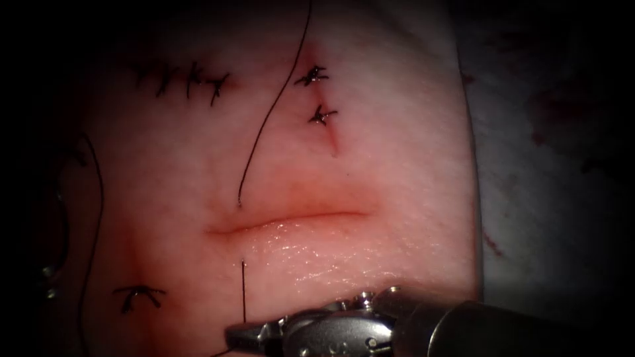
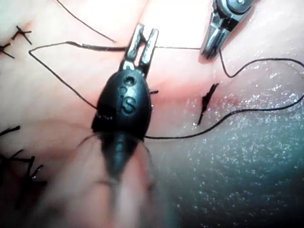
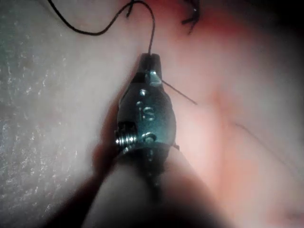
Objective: Wound Closure
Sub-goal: Pull the suture through the wound with the right grasper.
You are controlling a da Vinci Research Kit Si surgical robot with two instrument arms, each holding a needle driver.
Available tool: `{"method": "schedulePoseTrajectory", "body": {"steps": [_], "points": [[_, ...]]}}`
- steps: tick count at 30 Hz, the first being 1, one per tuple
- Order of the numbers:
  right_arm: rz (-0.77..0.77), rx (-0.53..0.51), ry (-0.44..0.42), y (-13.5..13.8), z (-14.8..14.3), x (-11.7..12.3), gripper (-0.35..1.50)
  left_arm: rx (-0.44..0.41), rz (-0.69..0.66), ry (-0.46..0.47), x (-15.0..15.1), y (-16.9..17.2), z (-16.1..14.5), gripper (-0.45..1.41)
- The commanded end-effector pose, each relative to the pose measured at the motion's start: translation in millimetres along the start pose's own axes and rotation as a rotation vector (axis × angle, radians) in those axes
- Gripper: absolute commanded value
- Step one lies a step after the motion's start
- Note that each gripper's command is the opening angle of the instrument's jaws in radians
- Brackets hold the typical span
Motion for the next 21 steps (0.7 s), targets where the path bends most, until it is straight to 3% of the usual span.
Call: {"method": "schedulePoseTrajectory", "body": {"steps": [1,3,6,9,10,12,14,18,19,21], "points": [[-0.021,0.024,0.028,-3.2,0.1,2.9,-0.35,0.000,0.000,0.002,-0.6,0.0,0.7,-0.45],[-0.038,0.047,0.051,-5.7,-0.4,5.4,-0.35,0.002,0.000,0.001,-0.6,0.1,0.9,-0.45],[-0.040,0.065,0.070,-7.4,-0.6,7.3,-0.35,0.001,0.000,-0.001,-0.6,0.1,1.0,-0.45],[-0.034,0.071,0.069,-7.3,-0.4,8.0,-0.35,0.000,0.000,-0.003,-0.5,0.1,1.1,-0.45],[-0.028,0.069,0.069,-6.8,-0.3,7.9,-0.20,0.000,0.000,-0.003,-0.5,0.1,1.1,-0.45],[-0.009,0.057,0.056,-4.4,0.1,6.7,0.76,0.000,0.000,-0.004,-0.6,0.1,1.1,-0.45],[-0.028,0.028,0.059,-1.1,0.5,4.7,1.26,-0.001,0.000,-0.003,-0.6,0.1,1.0,-0.45],[-0.028,0.003,0.071,3.7,0.4,0.1,1.38,-0.003,0.001,-0.003,-0.5,0.1,0.7,-0.45],[-0.041,0.000,0.069,5.2,0.4,-2.1,1.38,-0.004,0.001,-0.003,-0.5,0.1,0.5,-0.45],[-0.044,-0.007,0.066,6.3,0.6,-3.9,1.38,-0.005,0.001,-0.003,-0.6,0.1,0.5,-0.45]]}}
